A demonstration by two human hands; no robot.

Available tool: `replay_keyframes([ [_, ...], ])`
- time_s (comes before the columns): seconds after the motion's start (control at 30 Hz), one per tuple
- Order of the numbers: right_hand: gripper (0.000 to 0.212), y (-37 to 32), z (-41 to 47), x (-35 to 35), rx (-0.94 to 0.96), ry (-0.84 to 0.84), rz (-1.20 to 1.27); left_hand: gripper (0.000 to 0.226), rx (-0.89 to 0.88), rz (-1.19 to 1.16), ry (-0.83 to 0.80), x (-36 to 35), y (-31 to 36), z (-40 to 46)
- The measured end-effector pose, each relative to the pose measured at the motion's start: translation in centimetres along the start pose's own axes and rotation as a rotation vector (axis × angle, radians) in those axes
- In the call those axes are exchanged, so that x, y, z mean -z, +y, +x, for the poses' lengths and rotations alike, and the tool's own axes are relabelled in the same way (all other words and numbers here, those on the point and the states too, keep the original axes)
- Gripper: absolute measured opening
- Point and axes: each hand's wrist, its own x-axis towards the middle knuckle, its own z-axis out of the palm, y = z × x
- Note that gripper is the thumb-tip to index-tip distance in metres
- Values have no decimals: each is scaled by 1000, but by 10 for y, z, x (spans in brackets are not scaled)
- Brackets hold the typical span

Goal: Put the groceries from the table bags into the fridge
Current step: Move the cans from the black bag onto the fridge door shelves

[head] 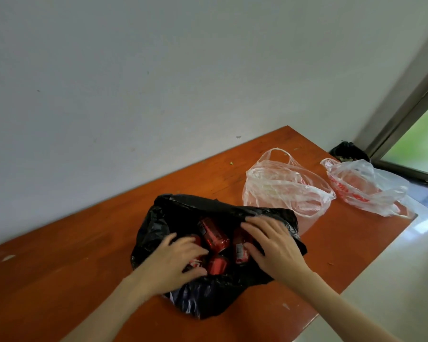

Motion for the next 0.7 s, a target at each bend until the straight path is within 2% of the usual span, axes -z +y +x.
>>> replay_keyframes([
  [0.07,76,8,4,-7,-172,-105,-196,80,-12,-18,-135,-12,19,-4],
  [0.1,84,13,7,-10,-253,-185,-258,80,-17,-27,-169,-15,25,-4],
  [0.13,81,18,10,-13,-318,-269,-287,79,-11,-47,-212,-18,28,-5],
  [0.2,47,23,17,-18,-445,-453,-198,71,-48,-16,-225,-25,34,-11],
  [0.23,34,24,20,-18,-574,-481,-18,60,-102,65,-148,-28,35,-13],
  [0.27,30,24,24,-15,-767,-464,215,50,-142,116,-77,-31,36,-17],
  [0.37,24,40,34,-1,-1484,-256,896,56,-177,241,94,-46,37,-33],
  [0.43,16,47,35,5,-1728,-240,1214,47,-234,314,180,-55,34,-48],
  [0.53,13,49,34,14,-1818,-158,1347,38,-256,384,180,-63,27,-64],
  [0.6,16,39,40,18,-1727,-126,1283,51,-198,379,145,-64,28,-68],
  [0.63,28,33,40,18,-1611,-107,1120,54,-166,371,153,-63,30,-68],
  [0.7,52,20,33,10,-1213,-113,439,49,-131,374,178,-59,37,-66],
])
